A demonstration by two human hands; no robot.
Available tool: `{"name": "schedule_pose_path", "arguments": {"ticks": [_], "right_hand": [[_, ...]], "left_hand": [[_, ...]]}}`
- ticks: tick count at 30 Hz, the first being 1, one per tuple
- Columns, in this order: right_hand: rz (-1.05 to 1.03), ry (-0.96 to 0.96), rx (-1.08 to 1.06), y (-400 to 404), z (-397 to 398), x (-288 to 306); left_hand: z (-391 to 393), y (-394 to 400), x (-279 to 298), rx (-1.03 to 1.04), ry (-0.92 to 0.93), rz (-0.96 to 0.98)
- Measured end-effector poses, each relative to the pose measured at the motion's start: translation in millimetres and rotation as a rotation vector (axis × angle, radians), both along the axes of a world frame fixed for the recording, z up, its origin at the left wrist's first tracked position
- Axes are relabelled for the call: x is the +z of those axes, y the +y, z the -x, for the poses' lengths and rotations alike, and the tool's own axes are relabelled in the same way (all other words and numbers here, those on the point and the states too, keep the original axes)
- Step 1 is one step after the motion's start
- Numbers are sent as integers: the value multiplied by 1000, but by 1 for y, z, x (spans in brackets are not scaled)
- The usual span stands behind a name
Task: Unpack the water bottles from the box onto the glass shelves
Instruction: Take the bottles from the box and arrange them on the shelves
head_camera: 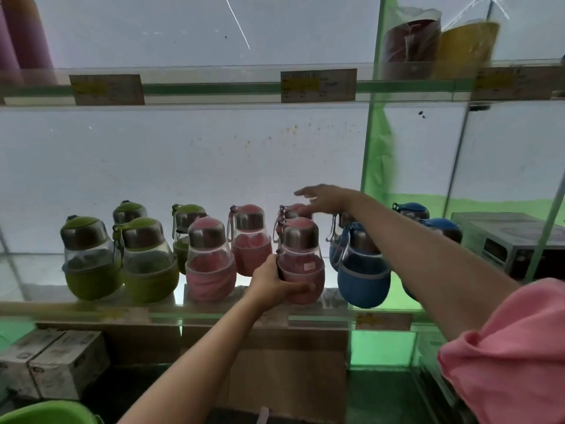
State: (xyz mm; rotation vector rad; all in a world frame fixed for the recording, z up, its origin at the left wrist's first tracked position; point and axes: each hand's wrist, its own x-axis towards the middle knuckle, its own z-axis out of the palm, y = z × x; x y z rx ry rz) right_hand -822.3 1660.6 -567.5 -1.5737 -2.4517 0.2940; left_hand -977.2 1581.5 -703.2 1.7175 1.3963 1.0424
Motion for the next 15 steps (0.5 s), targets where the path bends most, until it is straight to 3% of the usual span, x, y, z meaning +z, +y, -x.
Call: {"name": "schedule_pose_path", "arguments": {"ticks": [4, 10, 15], "right_hand": [[-90, 27, -32, -20, -37, 9], [-25, 49, -59, -54, -63, 3], [78, -93, -106, -76, -71, -8]], "left_hand": [[0, 0, 1, 3, 11, 17], [-1, 6, 4, 19, 30, 68], [-3, 4, 7, 19, 27, 81]]}}
